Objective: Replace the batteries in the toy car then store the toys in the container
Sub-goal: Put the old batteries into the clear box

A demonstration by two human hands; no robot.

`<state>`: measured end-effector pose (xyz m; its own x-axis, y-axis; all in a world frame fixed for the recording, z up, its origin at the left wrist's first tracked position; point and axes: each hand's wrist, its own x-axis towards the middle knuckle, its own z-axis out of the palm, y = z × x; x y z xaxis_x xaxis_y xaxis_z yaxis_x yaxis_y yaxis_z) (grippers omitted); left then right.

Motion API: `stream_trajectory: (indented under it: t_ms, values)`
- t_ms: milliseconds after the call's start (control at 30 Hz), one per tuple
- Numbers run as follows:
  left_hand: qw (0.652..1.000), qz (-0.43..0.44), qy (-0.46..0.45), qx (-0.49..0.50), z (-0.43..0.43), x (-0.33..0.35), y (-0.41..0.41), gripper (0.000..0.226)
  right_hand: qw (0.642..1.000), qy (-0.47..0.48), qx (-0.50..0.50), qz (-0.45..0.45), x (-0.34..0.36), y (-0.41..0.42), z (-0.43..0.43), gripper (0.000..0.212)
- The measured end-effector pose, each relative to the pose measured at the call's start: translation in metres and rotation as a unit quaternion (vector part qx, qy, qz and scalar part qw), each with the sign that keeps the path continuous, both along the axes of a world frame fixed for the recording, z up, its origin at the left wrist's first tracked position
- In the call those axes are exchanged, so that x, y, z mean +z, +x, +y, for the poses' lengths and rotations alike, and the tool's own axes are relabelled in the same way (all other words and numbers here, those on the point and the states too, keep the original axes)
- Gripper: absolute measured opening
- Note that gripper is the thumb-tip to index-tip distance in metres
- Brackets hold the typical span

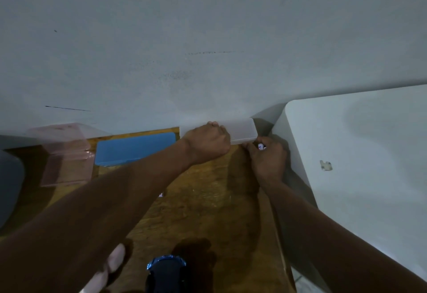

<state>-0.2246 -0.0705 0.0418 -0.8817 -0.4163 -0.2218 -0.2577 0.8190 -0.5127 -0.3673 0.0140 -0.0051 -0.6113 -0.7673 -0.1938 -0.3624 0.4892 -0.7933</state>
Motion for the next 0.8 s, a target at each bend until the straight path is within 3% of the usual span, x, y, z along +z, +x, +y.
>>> stream_trajectory:
  t_ms: [67,167,333,467,533,600,700,733,800]
  values:
    - [1.000,0.018,0.014,-0.009,-0.004,-0.003,0.002,0.030,1.000,0.000,0.004,-0.003,0.002,-0.001,0.000,0.019]
    - [0.990,0.064,0.116,0.045,-0.010,-0.002,0.009,0.023,1.000,0.004,0.018,-0.010,0.006,-0.002,0.000,0.018]
    - [0.938,0.163,0.254,0.170,-0.020,0.010,0.016,0.031,0.999,0.014,0.032,-0.008,0.015,-0.002,0.004,0.026]
    - [0.898,0.215,0.311,0.226,-0.027,0.021,0.017,0.036,0.999,0.036,-0.007,0.031,0.038,0.003,0.010,0.026]
    - [0.885,0.229,0.329,0.239,-0.028,0.027,0.015,0.032,0.999,0.043,-0.003,0.009,0.056,0.004,0.011,0.023]
    - [0.868,0.243,0.344,0.262,-0.030,0.034,0.014,0.028,0.990,0.044,-0.018,-0.135,0.070,0.006,0.005,0.019]
    - [0.851,0.253,0.358,0.291,-0.029,0.040,0.012,0.024,0.906,0.036,-0.094,-0.411,0.080,0.015,-0.017,0.011]
    - [0.848,0.252,0.359,0.296,-0.029,0.041,0.012,0.023,0.876,0.036,-0.121,-0.465,0.078,0.019,-0.025,0.015]
    - [0.847,0.250,0.357,0.304,-0.028,0.042,0.013,0.022,0.853,0.049,-0.150,-0.497,0.069,0.025,-0.037,0.026]
